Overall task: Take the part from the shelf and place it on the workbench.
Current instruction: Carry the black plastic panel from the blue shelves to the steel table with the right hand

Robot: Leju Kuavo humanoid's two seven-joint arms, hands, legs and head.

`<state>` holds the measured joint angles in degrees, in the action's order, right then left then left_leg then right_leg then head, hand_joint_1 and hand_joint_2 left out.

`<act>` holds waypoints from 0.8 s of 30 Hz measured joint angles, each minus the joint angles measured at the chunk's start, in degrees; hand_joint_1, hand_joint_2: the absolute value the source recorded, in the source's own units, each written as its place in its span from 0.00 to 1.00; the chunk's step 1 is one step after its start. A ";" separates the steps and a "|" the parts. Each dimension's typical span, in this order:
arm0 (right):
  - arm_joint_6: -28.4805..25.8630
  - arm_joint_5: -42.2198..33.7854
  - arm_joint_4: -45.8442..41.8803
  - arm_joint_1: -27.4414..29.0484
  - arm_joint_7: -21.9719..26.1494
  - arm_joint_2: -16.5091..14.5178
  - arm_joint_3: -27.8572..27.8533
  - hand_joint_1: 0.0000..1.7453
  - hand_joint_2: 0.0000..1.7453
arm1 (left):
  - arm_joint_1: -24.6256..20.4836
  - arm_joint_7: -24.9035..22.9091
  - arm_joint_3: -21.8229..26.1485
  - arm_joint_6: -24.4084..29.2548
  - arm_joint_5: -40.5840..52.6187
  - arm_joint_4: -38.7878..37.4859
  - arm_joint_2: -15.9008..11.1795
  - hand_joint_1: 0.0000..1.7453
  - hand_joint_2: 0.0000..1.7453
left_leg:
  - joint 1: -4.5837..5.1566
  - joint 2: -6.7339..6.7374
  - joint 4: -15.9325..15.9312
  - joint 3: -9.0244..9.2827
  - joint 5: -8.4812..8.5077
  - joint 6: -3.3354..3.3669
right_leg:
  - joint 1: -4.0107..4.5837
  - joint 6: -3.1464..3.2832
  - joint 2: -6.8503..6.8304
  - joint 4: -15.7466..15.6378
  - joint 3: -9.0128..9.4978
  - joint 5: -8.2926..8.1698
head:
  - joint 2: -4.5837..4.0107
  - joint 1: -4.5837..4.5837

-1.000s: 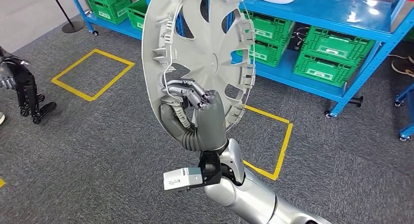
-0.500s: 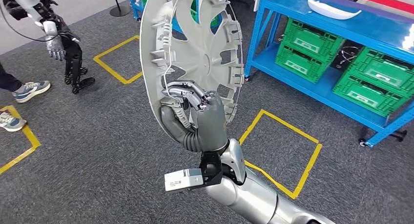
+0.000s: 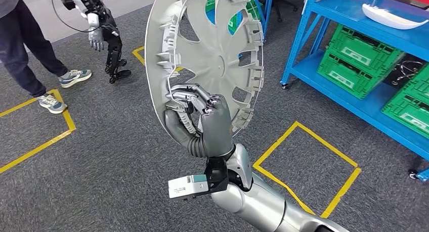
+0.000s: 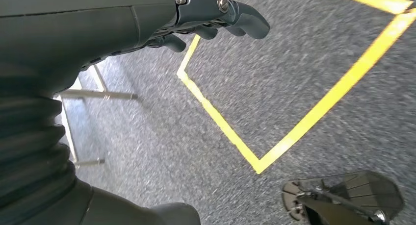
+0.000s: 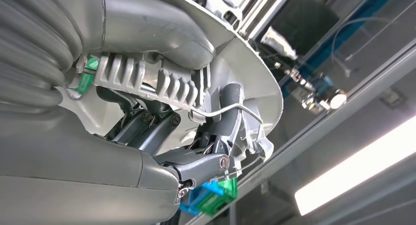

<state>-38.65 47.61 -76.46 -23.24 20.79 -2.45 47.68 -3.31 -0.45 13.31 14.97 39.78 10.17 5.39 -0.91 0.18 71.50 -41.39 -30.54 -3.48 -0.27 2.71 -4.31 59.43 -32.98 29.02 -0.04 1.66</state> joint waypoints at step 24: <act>-1.34 1.15 -0.73 0.95 -0.92 1.90 0.15 1.00 1.00 | -0.24 1.27 0.02 -1.26 0.97 0.16 -0.55 0.00 1.00 | -0.15 -5.09 -10.77 4.04 4.20 0.63 | -0.67 -0.94 5.61 -0.25 -0.14 -0.75 | 0.00 0.72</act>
<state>-40.00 48.76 -77.19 -22.29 19.86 -0.55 47.83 -3.55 0.82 13.33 13.70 40.75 10.33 4.84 -1.05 -4.91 60.72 -37.36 -26.34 -2.85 -0.94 1.77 1.30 59.18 -33.11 28.27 -0.04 2.38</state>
